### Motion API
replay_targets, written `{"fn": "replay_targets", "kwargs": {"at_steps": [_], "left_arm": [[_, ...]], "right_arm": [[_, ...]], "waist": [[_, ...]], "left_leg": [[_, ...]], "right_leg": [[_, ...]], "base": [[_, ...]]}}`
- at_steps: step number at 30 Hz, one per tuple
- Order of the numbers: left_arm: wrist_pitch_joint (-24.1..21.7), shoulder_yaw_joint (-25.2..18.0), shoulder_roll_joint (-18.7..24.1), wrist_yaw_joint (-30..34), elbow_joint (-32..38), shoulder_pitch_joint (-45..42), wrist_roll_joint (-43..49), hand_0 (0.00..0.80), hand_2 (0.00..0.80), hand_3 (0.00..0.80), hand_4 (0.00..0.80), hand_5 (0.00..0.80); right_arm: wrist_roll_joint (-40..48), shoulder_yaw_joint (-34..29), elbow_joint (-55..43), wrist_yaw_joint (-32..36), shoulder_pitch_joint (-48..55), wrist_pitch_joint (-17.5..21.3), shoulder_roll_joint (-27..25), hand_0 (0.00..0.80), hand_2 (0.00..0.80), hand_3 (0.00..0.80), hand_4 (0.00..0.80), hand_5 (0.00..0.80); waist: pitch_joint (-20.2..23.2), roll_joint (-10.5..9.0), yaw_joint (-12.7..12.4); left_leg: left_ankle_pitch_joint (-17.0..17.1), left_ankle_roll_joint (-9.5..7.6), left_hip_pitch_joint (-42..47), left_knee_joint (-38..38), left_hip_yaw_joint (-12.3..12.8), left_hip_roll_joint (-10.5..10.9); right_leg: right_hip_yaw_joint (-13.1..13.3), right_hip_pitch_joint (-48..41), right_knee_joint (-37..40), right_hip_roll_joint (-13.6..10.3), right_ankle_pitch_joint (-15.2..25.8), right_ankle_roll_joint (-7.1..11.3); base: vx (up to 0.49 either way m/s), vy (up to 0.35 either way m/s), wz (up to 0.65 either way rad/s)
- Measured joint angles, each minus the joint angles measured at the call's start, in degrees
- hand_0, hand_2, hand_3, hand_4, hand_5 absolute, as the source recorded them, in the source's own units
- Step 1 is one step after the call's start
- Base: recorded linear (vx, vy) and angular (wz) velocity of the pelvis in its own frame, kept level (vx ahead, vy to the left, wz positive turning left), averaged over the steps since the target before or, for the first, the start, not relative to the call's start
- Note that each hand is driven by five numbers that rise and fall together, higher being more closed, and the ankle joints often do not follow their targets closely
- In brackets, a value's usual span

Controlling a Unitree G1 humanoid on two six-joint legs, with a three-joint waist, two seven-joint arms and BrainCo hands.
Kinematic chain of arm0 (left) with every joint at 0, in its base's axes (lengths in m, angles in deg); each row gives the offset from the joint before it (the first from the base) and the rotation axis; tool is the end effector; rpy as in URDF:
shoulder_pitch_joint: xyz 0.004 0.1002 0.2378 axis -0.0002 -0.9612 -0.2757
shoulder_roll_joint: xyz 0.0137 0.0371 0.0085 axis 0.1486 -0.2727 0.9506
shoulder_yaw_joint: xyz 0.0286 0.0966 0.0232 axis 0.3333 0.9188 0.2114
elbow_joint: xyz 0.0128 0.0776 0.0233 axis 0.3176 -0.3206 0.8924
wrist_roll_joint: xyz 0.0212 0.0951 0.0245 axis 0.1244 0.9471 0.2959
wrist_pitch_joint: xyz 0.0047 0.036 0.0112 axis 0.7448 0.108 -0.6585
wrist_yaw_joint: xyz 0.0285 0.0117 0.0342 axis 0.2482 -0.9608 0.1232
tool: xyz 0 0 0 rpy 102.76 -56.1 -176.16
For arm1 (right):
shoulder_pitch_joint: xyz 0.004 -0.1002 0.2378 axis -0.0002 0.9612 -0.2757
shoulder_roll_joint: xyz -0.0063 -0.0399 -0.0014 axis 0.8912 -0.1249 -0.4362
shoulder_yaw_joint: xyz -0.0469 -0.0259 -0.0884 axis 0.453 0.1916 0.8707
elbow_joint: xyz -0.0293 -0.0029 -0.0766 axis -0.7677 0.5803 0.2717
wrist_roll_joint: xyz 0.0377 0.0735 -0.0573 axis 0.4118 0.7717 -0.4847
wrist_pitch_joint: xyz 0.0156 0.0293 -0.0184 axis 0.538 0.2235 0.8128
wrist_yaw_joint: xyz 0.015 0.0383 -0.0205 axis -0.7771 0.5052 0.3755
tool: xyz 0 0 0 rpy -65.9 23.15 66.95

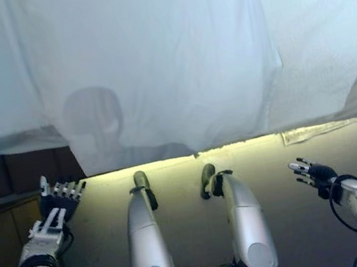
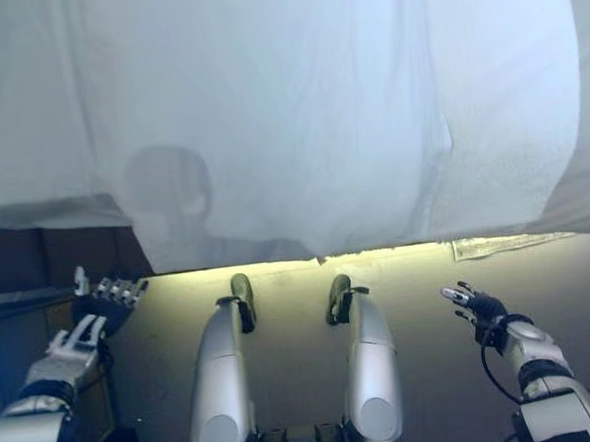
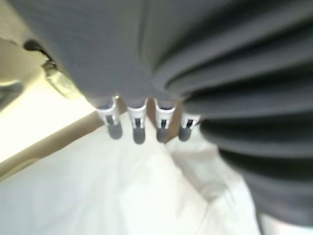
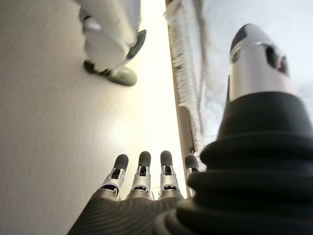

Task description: Make the bed neatly

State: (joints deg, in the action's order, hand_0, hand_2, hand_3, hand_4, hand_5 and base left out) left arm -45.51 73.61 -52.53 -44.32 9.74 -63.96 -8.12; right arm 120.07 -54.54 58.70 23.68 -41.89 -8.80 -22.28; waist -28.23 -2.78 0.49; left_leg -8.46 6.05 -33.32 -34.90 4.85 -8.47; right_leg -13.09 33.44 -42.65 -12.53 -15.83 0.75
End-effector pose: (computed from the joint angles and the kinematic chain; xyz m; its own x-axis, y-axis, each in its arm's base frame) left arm 0.1819 0.3338 -0.0208 0.9227 0.0783 -0.3775 -0.3599 0.5262 -0.7705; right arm 0.1773 -0.3321 -0.0235 0.7197 -0.0973 -0.6874 0.1632 0.9861 0.0312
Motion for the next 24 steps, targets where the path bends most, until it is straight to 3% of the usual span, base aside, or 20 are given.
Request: {"fn": "replay_targets", "kwargs": {"at_steps": [5,11,14,18,24], "left_arm": [[-0.9,-0.1,-5.2,1.2,0.7,-6.0,5.6,0.0,0.0,0.0,0.0,0.0],[-3.1,0.8,-9.9,-1.5,0.6,-12.8,16.1,0.0,0.0,0.0,0.0,0.0],[-8.1,4.9,-10.7,-6.0,-2.4,-15.3,26.8,0.0,0.0,0.0,0.0,0.0],[-11.2,5.6,-10.7,-10.3,-5.1,-16.6,34.2,0.0,0.0,0.0,0.0,0.0],[-12.1,5.8,-13.9,-12.5,-6.9,-18.5,34.0,0.0,0.0,0.0,0.0,0.0]], "right_arm": [[-1.5,-3.2,1.9,0.2,4.0,0.0,1.1,0.0,0.0,0.0,0.0,0.0],[-2.2,-4.7,3.3,-1.1,9.4,-0.2,6.1,0.0,0.0,0.0,0.0,0.0],[-4.7,-3.2,3.4,-1.6,13.0,-0.4,9.8,0.0,0.0,0.0,0.0,0.0],[-8.0,-0.9,4.6,-1.0,13.9,-1.4,11.1,0.0,0.0,0.0,0.0,0.0],[-6.6,-1.8,8.5,-1.0,14.5,-2.0,16.7,0.0,0.0,0.0,0.0,0.0]], "waist": [[4.5,2.07,-0.2],[15.7,3.26,-0.2],[22.0,3.79,-0.2],[24.4,4.73,-0.1],[26.9,4.25,0.1]], "left_leg": [[1.0,0.27,10.6,7.1,1.4,0.4],[3.5,0.36,24.6,19.3,3.2,1.0],[4.8,0.3,29.5,25.4,3.9,1.7],[5.9,-0.39,33.7,29.5,4.4,2.5],[7.2,-1.02,37.5,34.5,4.7,3.8]], "right_leg": [[-1.3,-9.9,5.9,0.4,0.2,0.71],[-2.7,-23.6,17.4,2.0,2.2,2.25],[-3.4,-28.6,23.4,2.5,3.5,3.36],[-3.4,-33.9,30.6,3.3,6.9,4.4],[-3.3,-38.9,38.8,3.7,10.4,5.52]], "base": [[0.202,-0.029,0.04],[0.212,-0.006,0.02],[0.17,-0.015,0.03],[0.088,-0.026,0.0],[0.05,-0.024,0.01]]}}
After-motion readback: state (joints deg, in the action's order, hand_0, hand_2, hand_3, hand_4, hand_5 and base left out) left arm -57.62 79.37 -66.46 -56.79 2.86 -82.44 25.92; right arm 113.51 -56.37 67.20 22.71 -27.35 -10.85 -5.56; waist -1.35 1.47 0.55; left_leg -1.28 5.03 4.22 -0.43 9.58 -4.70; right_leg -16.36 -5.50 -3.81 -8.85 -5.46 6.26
